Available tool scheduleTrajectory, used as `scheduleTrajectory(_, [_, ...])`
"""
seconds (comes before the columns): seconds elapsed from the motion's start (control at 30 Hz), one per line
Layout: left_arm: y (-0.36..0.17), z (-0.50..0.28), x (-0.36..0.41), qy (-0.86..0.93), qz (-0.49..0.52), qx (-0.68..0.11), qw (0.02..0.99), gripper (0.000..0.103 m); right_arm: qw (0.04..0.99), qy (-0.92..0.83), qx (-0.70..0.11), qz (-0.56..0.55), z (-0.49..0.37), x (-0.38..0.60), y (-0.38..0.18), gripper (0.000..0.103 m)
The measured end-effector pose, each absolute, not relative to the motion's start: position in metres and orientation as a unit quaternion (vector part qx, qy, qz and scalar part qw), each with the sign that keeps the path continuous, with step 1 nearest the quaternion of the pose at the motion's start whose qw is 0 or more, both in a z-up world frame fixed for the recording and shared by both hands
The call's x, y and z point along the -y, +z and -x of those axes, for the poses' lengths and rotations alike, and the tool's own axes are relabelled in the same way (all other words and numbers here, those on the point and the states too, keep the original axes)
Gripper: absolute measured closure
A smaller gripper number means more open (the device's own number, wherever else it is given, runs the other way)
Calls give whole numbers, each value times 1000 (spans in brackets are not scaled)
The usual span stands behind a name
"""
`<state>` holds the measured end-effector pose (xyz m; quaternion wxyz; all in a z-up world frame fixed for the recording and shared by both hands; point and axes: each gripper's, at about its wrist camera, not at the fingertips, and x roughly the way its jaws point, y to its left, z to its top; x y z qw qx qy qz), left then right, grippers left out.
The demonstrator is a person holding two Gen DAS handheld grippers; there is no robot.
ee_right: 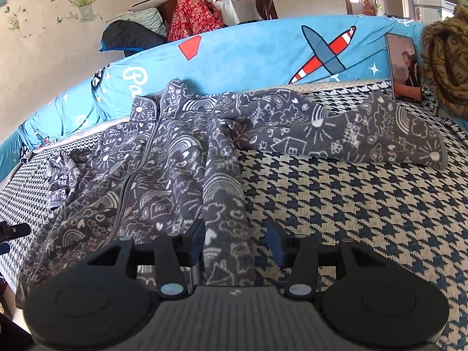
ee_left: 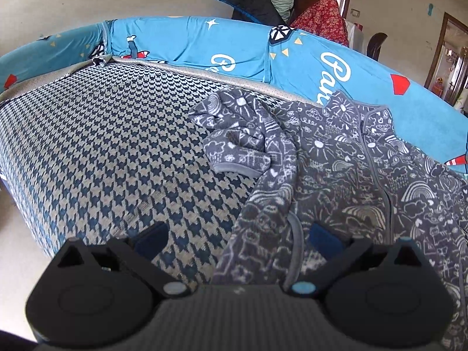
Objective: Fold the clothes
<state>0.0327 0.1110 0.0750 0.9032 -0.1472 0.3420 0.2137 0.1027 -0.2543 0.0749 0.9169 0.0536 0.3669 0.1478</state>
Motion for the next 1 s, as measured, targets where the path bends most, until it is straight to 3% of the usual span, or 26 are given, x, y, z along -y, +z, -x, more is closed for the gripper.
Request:
scheduleTrajectory(0.37, [74, -91, -131, 174, 144, -363, 904, 0, 906, 164, -385, -64, -130, 251, 68, 49])
scheduleTrajectory(1.0, [55, -173, -158, 150, 156, -382, 898, 0, 896, 173, -404, -57, -147, 238, 56, 46])
